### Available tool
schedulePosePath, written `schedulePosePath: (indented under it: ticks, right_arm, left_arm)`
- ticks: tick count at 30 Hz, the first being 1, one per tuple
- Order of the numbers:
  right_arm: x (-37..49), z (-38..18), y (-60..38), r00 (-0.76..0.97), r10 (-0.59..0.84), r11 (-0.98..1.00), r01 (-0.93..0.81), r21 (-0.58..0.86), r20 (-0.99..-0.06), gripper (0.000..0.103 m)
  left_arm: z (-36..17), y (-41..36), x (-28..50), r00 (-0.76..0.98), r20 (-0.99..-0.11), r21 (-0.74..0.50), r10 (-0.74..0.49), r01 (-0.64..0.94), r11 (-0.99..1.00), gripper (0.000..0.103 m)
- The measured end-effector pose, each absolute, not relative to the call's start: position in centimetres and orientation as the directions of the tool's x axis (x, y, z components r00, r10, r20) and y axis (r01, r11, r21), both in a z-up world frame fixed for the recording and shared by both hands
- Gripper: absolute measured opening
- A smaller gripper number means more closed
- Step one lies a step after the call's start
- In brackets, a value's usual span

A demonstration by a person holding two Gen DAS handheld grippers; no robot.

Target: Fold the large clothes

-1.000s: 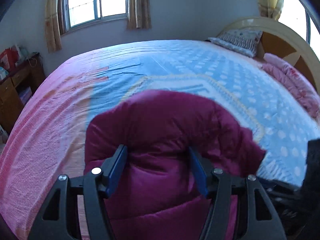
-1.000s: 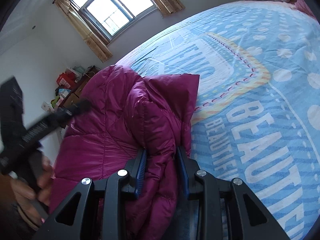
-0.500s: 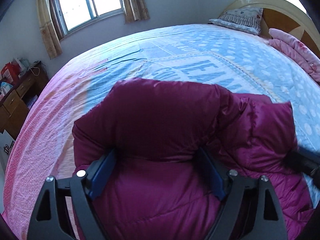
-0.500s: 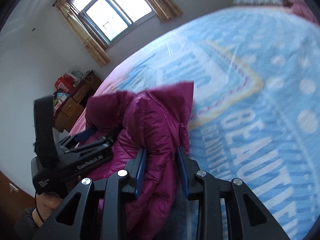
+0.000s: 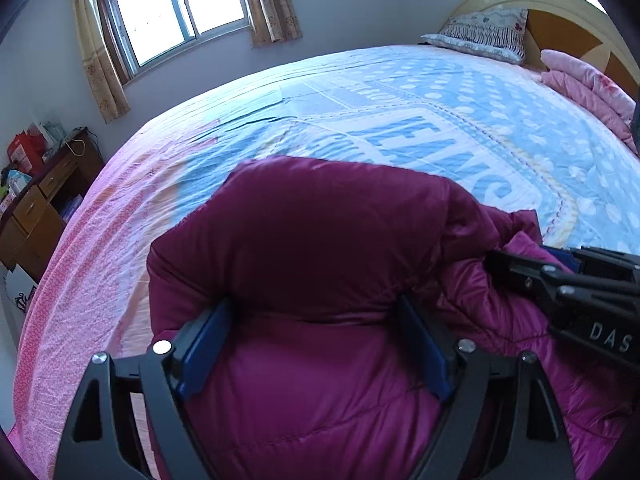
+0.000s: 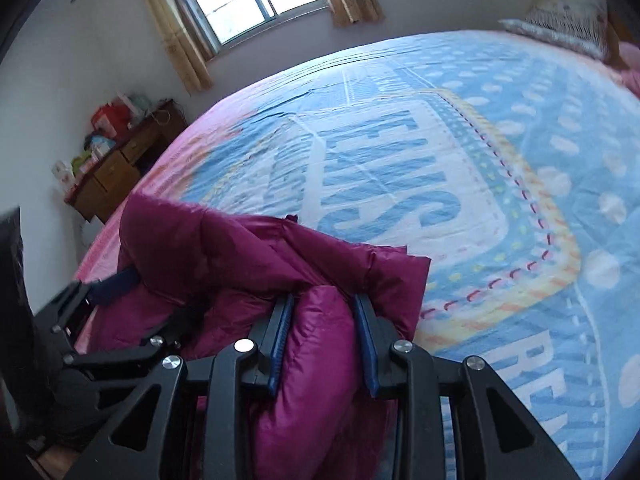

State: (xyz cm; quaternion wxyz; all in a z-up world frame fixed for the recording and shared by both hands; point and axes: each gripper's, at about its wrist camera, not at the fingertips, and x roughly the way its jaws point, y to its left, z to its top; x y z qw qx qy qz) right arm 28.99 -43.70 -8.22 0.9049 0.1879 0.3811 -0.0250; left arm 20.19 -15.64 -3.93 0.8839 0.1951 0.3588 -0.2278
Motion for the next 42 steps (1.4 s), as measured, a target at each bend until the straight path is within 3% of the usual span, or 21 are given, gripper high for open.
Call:
schedulePosePath:
  ticks: [10, 16, 18, 22, 28, 30, 32, 33, 36, 40, 42]
  right_arm:
    - [28.7, -8.5, -44.0, 0.718, 0.119, 0.923, 0.175, 0.343, -0.686, 0.031]
    - [28.5, -8.6, -44.3, 0.73, 0.146, 0.909, 0.168, 0.383, -0.667, 0.031]
    - [28.5, -8.6, -44.4, 0.732, 0.15, 0.906, 0.166, 0.389, -0.664, 0.031]
    - [28.4, -8.4, -44.1, 0.735, 0.136, 0.913, 0.168, 0.372, -0.664, 0.033]
    - [27.0, -7.7, -44.0, 0.755, 0.098, 0.913, 0.191, 0.36, -0.649, 0.047]
    - [24.8, -7.5, -44.9, 0.786, 0.112, 0.872, 0.216, 0.439, -0.608, 0.057]
    - [21.7, -8.1, -46.0, 0.823, 0.158, 0.791, 0.226, 0.569, -0.546, 0.075]
    - [20.4, -8.6, -46.4, 0.833, 0.189, 0.748, 0.221, 0.626, -0.52, 0.077]
    - [18.3, -8.7, -46.2, 0.858, 0.243, 0.712, 0.159, 0.684, -0.453, 0.078]
    - [20.1, -8.5, -43.9, 0.803, 0.298, 0.777, 0.11, 0.62, -0.516, 0.083]
    - [20.9, -8.4, -42.6, 0.774, 0.33, 0.807, 0.066, 0.587, -0.541, 0.083]
  left_arm:
    - [-3.3, -15.3, 20.0, 0.64, -0.727, 0.188, -0.249, 0.535, 0.823, 0.087]
    - [0.1, -9.7, 18.5, 0.655, -0.684, 0.055, -0.32, 0.484, 0.874, 0.088]
    - [0.2, -7.3, 18.8, 0.671, -0.677, -0.002, -0.304, 0.411, 0.912, 0.097]
    - [-3.4, -5.9, 20.6, 0.575, -0.772, -0.076, -0.272, 0.342, 0.937, 0.099]
    - [-4.4, -6.3, 20.9, 0.586, -0.772, -0.038, -0.247, 0.345, 0.938, 0.103]
    - [-4.2, -6.8, 20.2, 0.62, -0.752, 0.015, -0.224, 0.355, 0.935, 0.103]
    - [-4.1, -6.7, 19.6, 0.642, -0.737, 0.042, -0.213, 0.358, 0.933, 0.103]
    - [-4.2, -6.6, 19.7, 0.64, -0.737, 0.035, -0.219, 0.359, 0.933, 0.103]
    - [-4.7, -5.5, 20.7, 0.59, -0.756, -0.061, -0.284, 0.369, 0.927, 0.103]
    - [-6.3, -1.8, 22.9, 0.419, -0.755, -0.368, -0.505, 0.366, 0.854, 0.103]
    - [-6.5, -0.5, 22.7, 0.413, -0.707, -0.431, -0.574, 0.391, 0.813, 0.103]
